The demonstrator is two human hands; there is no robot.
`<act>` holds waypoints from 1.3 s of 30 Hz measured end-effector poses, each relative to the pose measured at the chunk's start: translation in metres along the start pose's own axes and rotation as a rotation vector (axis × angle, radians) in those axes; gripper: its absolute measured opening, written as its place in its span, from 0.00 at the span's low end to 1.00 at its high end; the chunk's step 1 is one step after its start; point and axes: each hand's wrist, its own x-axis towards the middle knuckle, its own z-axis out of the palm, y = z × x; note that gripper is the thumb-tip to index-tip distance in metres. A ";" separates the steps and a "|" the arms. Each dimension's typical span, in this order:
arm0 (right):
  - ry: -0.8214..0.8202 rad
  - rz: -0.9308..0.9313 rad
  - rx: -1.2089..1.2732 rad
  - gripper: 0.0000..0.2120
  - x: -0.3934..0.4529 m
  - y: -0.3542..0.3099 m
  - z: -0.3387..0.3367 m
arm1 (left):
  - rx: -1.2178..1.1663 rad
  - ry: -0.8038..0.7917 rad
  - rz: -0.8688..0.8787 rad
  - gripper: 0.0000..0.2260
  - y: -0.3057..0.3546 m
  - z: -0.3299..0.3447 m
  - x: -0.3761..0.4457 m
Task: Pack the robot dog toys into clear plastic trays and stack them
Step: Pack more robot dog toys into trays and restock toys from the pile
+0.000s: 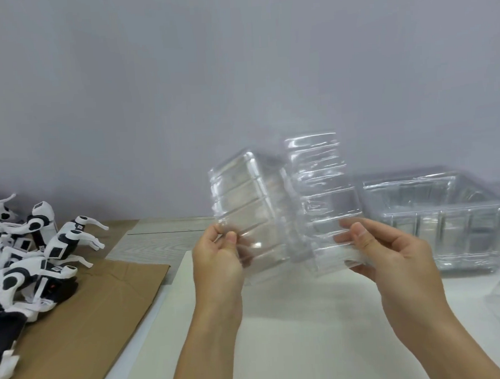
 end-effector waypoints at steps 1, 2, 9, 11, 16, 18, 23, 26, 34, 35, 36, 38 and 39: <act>0.011 0.019 0.024 0.08 0.001 0.000 -0.002 | -0.045 0.046 -0.035 0.13 -0.001 -0.002 0.002; 0.021 0.035 0.049 0.09 0.002 0.000 -0.004 | -0.111 0.087 -0.076 0.13 -0.002 -0.005 0.004; 0.094 0.051 0.221 0.17 0.003 -0.003 -0.009 | -0.438 0.201 -0.272 0.16 -0.012 -0.016 0.012; 0.106 0.057 0.293 0.17 0.004 -0.003 -0.010 | -0.451 0.238 -0.326 0.15 -0.014 -0.018 0.014; 0.089 0.060 0.397 0.18 0.005 -0.002 -0.012 | -0.307 0.167 -0.436 0.09 -0.021 -0.013 0.014; 0.092 0.059 0.411 0.18 0.005 -0.002 -0.012 | -0.167 0.088 -0.436 0.09 -0.025 -0.011 0.012; 0.080 0.039 0.419 0.20 0.004 -0.003 -0.012 | 0.247 0.093 -0.333 0.12 -0.032 -0.011 0.008; 0.079 0.027 0.416 0.20 0.005 -0.003 -0.012 | 0.400 0.186 -0.260 0.17 -0.031 -0.013 0.007; 0.077 -0.014 0.406 0.18 0.003 -0.007 -0.015 | 0.306 -0.014 0.006 0.06 -0.029 -0.003 0.005; 0.082 -0.017 0.408 0.18 0.003 -0.007 -0.015 | 0.300 -0.057 -0.016 0.07 -0.031 -0.002 0.005; 0.086 -0.020 0.416 0.18 0.003 -0.008 -0.015 | 0.296 -0.092 -0.035 0.08 -0.031 -0.002 0.004; 0.094 -0.029 0.439 0.17 0.002 -0.008 -0.015 | 0.298 -0.151 -0.062 0.08 -0.031 0.000 0.004; 0.098 -0.033 0.451 0.16 0.002 -0.009 -0.015 | 0.291 -0.181 -0.073 0.09 -0.030 0.000 0.003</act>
